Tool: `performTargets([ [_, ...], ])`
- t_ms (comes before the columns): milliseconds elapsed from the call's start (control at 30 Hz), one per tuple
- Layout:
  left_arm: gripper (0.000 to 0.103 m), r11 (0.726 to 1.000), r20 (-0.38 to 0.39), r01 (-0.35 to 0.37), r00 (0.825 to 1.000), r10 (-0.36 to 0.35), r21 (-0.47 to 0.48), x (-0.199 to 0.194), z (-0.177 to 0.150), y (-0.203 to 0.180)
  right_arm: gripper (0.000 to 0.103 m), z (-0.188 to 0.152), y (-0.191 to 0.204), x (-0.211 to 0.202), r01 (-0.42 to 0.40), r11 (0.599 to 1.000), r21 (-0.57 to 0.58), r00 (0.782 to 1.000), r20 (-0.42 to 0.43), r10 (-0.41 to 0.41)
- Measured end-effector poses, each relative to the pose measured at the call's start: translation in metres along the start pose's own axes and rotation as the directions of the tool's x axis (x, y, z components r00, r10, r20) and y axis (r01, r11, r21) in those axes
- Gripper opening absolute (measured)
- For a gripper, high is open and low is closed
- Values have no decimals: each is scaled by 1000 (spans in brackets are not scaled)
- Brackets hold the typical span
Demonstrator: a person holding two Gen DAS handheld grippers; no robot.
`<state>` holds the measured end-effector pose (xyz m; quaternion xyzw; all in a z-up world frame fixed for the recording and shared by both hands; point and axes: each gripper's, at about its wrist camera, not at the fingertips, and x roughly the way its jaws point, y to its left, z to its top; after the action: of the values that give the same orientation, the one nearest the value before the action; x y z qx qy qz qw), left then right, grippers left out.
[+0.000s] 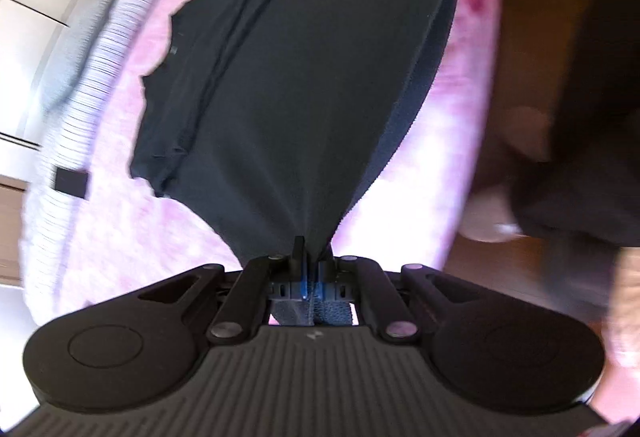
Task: Fold clothes
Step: 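Lift the hem with both grippers and fold it toward the collar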
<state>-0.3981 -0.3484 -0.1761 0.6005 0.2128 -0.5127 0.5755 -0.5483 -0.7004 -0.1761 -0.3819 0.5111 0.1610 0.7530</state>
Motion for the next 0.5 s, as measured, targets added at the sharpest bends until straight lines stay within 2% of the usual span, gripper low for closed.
performTargets([
  [100,2,998,-2,56,998,-56,-15,-23,4,-10,2,-4,0,-21,-42,999,30,999,-16,43],
  [167,2,998,10,48,999,-48,-27,-28,10,0,2,-3,-10,-32,-41,998,47,999,-13,42],
  [233,2,999,24,14,1000,-13,-35,-26,18,22,2,3,-33,-36,0,999,49,1000,7,-1],
  [367,3,993,56,-60,996,66,-99,-11,44,112,2,17,-112,-34,70,997,40,995,70,-72],
  [500,3,989,77,-50,995,62,-142,24,71,214,2,35,-203,-6,118,993,14,991,64,-119],
])
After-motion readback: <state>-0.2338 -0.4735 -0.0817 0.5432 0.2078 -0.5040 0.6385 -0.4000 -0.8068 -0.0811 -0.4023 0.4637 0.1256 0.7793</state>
